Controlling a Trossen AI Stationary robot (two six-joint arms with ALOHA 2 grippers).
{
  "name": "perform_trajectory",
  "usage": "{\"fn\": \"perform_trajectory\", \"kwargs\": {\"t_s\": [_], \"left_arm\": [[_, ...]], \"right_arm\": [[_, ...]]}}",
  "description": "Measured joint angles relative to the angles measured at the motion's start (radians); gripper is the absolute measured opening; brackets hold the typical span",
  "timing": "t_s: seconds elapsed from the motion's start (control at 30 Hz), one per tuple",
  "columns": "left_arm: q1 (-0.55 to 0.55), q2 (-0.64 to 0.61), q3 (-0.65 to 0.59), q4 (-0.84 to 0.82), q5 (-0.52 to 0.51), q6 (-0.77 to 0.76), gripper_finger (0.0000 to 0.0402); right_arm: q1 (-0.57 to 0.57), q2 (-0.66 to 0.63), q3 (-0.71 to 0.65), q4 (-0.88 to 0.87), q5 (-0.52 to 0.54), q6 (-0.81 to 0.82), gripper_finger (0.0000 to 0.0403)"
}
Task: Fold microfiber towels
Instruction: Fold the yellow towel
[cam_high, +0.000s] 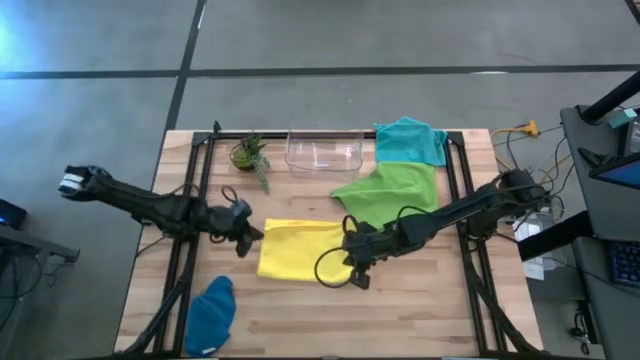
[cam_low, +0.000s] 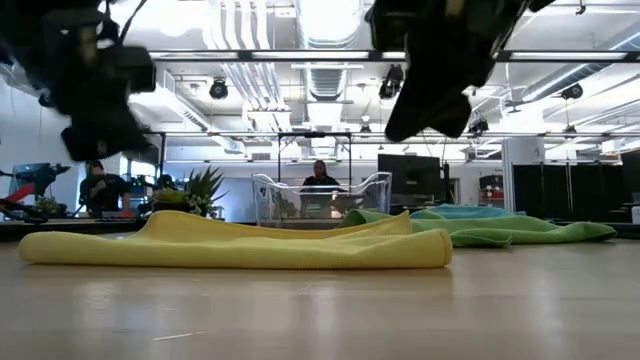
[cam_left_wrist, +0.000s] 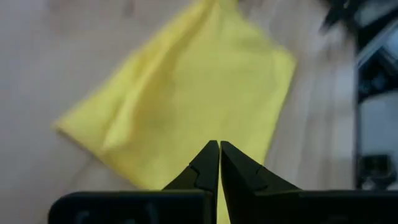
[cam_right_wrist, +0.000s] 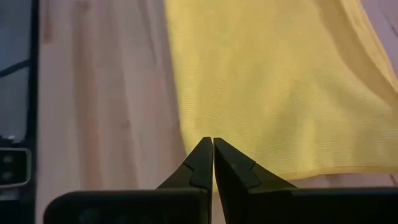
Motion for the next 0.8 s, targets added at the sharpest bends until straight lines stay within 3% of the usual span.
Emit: {"fn": "perform_trajectory", "kwargs": {"t_s": [0.1, 0.27, 0.4, 0.6, 0.8], "left_arm": [[-0.123, 0.073, 0.001, 0.022, -0.016, 0.098, 0.0], [-0.357, 0.204, 0.057, 0.018, -0.172, 0.157, 0.0], [-0.491, 0.352, 0.119, 0.01, -0.183, 0.17, 0.0], [-0.521, 0.553, 0.206, 0.011, -0.196, 0.243, 0.0], [-0.518, 0.618, 0.238, 0.012, -0.233, 0.322, 0.0036]], "right_arm": [[0.024, -0.031, -0.03, 0.026, 0.019, -0.012, 0.0008], [0.067, -0.039, -0.087, 0.036, 0.033, -0.012, 0.0008], [0.108, -0.042, -0.122, 0.04, 0.033, 0.011, 0.0008], [0.123, -0.042, -0.137, 0.041, 0.033, 0.047, 0.0008], [0.12, -0.042, -0.137, 0.069, 0.033, 0.062, 0.0008]]}}
